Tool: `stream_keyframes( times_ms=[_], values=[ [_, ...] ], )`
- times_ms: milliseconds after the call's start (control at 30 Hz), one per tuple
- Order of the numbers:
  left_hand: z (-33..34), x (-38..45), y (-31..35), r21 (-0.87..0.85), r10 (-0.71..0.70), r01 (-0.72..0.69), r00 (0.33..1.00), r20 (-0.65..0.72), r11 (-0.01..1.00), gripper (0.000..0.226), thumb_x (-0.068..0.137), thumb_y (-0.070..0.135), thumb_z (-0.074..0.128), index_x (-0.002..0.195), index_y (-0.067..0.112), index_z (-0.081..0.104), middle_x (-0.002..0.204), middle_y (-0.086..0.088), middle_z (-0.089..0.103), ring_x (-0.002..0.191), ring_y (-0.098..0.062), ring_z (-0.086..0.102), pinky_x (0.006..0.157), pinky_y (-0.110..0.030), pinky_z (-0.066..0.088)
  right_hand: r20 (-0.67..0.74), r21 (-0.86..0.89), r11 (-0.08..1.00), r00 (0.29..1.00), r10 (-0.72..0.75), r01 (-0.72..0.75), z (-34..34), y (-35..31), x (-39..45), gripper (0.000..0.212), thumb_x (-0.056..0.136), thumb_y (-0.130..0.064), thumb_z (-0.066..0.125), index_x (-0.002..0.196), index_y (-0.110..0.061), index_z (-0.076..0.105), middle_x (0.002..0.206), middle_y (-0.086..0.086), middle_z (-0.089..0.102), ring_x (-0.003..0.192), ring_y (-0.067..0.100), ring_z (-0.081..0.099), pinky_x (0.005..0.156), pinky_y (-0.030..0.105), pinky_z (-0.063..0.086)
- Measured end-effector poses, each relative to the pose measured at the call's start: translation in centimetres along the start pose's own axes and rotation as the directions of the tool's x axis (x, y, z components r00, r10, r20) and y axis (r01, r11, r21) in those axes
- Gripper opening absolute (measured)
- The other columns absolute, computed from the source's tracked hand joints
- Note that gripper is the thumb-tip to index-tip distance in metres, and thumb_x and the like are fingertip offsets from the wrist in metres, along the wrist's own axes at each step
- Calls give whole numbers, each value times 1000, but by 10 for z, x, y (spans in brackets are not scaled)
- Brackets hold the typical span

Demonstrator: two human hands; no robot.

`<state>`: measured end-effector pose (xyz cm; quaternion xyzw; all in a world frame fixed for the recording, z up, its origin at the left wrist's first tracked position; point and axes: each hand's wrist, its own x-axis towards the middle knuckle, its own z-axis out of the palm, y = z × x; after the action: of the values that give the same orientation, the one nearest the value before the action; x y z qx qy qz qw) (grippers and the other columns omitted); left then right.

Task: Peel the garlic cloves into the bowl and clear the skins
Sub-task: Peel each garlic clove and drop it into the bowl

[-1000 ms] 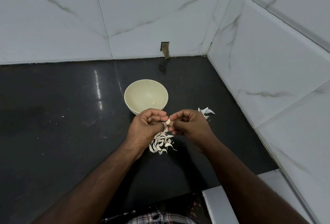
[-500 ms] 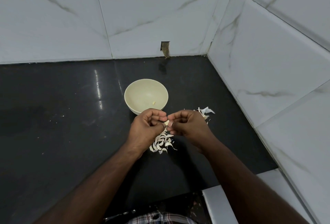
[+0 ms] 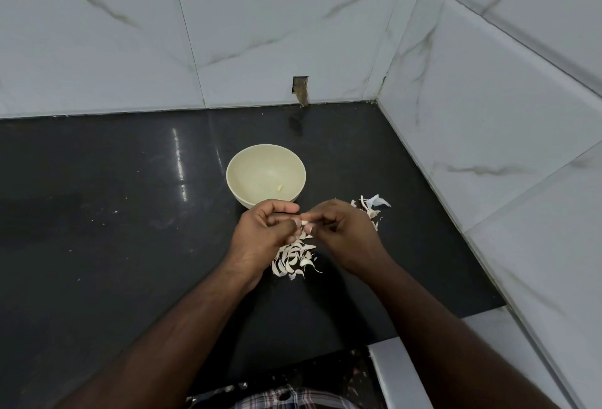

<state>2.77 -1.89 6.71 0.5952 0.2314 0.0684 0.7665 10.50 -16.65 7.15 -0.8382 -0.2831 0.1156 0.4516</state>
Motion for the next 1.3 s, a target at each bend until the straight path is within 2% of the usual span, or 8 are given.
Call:
stream_keyframes(
  times_ms=[167, 333, 500, 567, 700, 933, 1100, 1300],
  values=[
    [-3, 0, -1, -33, -51, 53, 998, 37, 998, 17, 92, -2, 67, 108, 5, 66, 76, -6, 74, 65, -10, 67, 63, -20, 55, 69, 263, 958, 993, 96, -111, -2, -2, 0, 23, 84, 1, 76, 99, -15, 75, 94, 8, 75, 84, 12, 70, 78, 23, 56],
    [-2, -2, 0, -49, -99, 101, 994, 39, 994, 14, 92, 2, 68, 105, 5, 67, 81, -13, 75, 66, -13, 70, 60, -20, 57, 131, 292, 950, 989, 72, -108, -6, -5, -1, 28, 83, 4, 74, 93, -23, 76, 88, 10, 77, 80, 22, 71, 80, 37, 58],
    [-1, -2, -2, -77, -118, 121, 992, 44, 990, 11, 91, 4, 69, 101, 4, 70, 82, -13, 75, 70, -16, 70, 69, -25, 60, 103, 347, 931, 991, 82, -113, -6, -6, -4, 21, 80, 4, 78, 87, -15, 76, 84, 8, 77, 73, 11, 70, 74, 25, 59],
    [0, -2, -2, -95, -125, 128, 991, 38, 987, 12, 91, 4, 69, 103, 3, 70, 83, -14, 75, 71, -15, 70, 70, -25, 60, 91, 369, 921, 991, 102, -129, -6, -3, -5, 18, 79, 5, 78, 88, -11, 76, 84, 9, 77, 74, 13, 71, 77, 31, 60],
    [0, -4, -2, -123, -129, 134, 991, 49, 983, 13, 93, 3, 67, 105, 3, 70, 89, -17, 74, 75, -16, 71, 71, -24, 60, 57, 353, 922, 988, 145, -156, -3, 1, -4, 14, 79, 0, 81, 90, -7, 77, 85, 11, 77, 79, 24, 73, 80, 41, 60],
    [-3, -5, 0, -204, -163, 188, 978, 131, 961, 16, 95, 4, 63, 108, 3, 72, 98, -22, 74, 87, -18, 72, 83, -28, 59, 42, 345, 923, 985, 166, -170, -5, 1, -5, 5, 84, -2, 77, 88, -2, 75, 77, 10, 74, 62, 4, 64, 59, 16, 50],
    [1, -5, 0, -220, -181, 201, 978, 108, 955, 13, 98, 5, 59, 104, 4, 70, 90, -13, 73, 81, -17, 72, 76, -26, 60, 84, 322, 930, 984, 159, -178, -9, 6, -7, 9, 90, -3, 70, 84, -9, 70, 72, 10, 69, 65, 14, 62, 63, 28, 53],
    [1, -5, 2, -204, -187, 203, 978, 91, 958, 13, 98, 6, 60, 107, 3, 68, 89, -9, 75, 84, -17, 74, 71, -23, 59, -180, 59, 983, 967, 181, -173, -35, 19, -5, 16, 84, -7, 76, 84, -23, 78, 87, -9, 74, 80, 3, 68, 79, 26, 53]
  ],
)
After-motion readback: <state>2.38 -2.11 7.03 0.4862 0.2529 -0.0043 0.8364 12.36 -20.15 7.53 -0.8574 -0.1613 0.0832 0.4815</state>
